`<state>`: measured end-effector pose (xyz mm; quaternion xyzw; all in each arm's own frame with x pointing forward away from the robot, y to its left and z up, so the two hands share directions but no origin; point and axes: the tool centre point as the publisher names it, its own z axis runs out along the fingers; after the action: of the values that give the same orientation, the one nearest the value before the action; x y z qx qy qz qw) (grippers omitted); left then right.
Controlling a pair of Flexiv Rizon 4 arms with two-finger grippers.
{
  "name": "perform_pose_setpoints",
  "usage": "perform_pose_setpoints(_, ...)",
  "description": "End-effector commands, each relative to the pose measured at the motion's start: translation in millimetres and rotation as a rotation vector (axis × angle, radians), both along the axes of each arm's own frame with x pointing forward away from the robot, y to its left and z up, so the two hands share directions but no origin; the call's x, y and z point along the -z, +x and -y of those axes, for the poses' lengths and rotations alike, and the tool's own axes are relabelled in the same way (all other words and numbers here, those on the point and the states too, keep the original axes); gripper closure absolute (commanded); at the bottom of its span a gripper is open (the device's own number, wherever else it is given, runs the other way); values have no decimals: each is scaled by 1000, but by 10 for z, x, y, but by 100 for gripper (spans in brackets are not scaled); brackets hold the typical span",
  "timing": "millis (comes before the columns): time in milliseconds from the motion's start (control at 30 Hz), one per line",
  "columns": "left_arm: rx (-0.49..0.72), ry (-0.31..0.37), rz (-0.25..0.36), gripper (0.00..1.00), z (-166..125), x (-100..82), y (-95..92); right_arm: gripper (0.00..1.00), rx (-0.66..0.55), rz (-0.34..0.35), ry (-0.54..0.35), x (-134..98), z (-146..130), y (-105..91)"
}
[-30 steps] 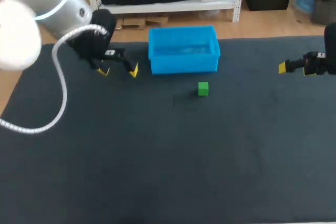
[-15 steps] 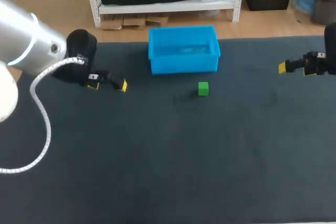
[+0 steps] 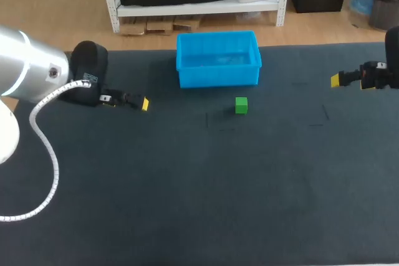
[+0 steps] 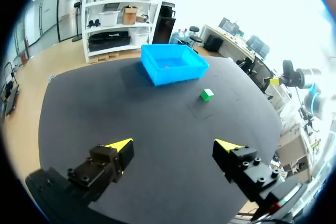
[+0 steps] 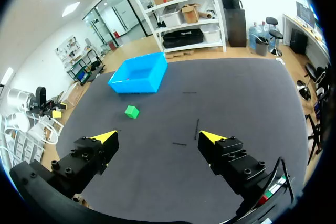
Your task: Use the left arm to pick the red cube and place it into the blue plastic box first, then use the right arm to grasp the green cube and put it into the same blue plastic box after the first action is fully finished.
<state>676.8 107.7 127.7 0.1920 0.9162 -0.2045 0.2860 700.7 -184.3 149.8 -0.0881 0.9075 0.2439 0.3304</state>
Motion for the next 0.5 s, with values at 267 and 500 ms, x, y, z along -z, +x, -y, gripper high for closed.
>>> perform_pose_setpoints(267, 91, -10, -26, 0, -46, -69, -38, 0, 4, 5, -15, -26, -20, -5)
perform_pose_setpoints(500, 91, -10, -26, 0, -46, -69, -38, 0, 43, 18, -192, -198, -276, 0)
